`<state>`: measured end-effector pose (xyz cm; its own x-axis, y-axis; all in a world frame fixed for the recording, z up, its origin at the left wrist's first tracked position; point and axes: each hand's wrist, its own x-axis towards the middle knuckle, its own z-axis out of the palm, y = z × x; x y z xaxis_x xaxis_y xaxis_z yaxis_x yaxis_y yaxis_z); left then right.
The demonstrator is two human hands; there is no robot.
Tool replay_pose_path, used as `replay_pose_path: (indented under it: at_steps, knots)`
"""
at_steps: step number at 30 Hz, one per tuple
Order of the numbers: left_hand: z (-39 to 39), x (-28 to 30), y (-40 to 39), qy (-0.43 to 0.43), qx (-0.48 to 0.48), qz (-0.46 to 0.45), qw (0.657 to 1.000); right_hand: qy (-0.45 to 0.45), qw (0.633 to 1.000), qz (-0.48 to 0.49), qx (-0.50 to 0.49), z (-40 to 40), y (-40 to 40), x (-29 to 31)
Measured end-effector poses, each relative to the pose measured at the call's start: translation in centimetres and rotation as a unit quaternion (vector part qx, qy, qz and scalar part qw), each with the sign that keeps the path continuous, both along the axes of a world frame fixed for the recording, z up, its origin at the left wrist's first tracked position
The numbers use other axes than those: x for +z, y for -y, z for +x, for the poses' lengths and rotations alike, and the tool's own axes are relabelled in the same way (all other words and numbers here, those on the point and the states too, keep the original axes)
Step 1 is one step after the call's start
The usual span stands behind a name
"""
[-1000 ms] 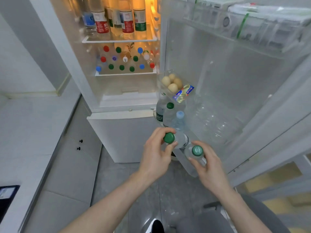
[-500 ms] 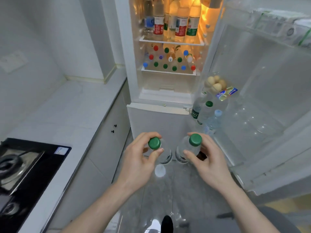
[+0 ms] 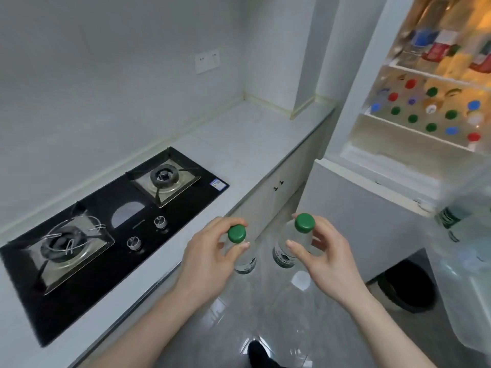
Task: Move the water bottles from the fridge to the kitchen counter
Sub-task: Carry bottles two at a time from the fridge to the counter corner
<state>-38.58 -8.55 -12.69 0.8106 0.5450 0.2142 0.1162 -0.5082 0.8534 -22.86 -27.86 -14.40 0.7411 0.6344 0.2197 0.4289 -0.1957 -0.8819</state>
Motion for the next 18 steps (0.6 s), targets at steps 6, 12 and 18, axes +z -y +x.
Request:
replay_pose_path:
  at_steps: [6,12,18]
  knots:
    - [-4.7,-0.6,-3.6,-0.007,0.148,0.002,0.989,-0.01,0.989,-0.016,0.146,0.3,-7.9,-0.2]
    - [-9.2,-1.5,-6.0,-0.027,0.284,-0.024,0.958,-0.019,0.959,-0.015,0.282,-0.3,-15.2,-0.9]
    - [-15.1,-1.6,-5.4,-0.01,0.408,-0.044,0.912,-0.022,0.916,-0.017,0.401,-4.0,-21.0,-1.5]
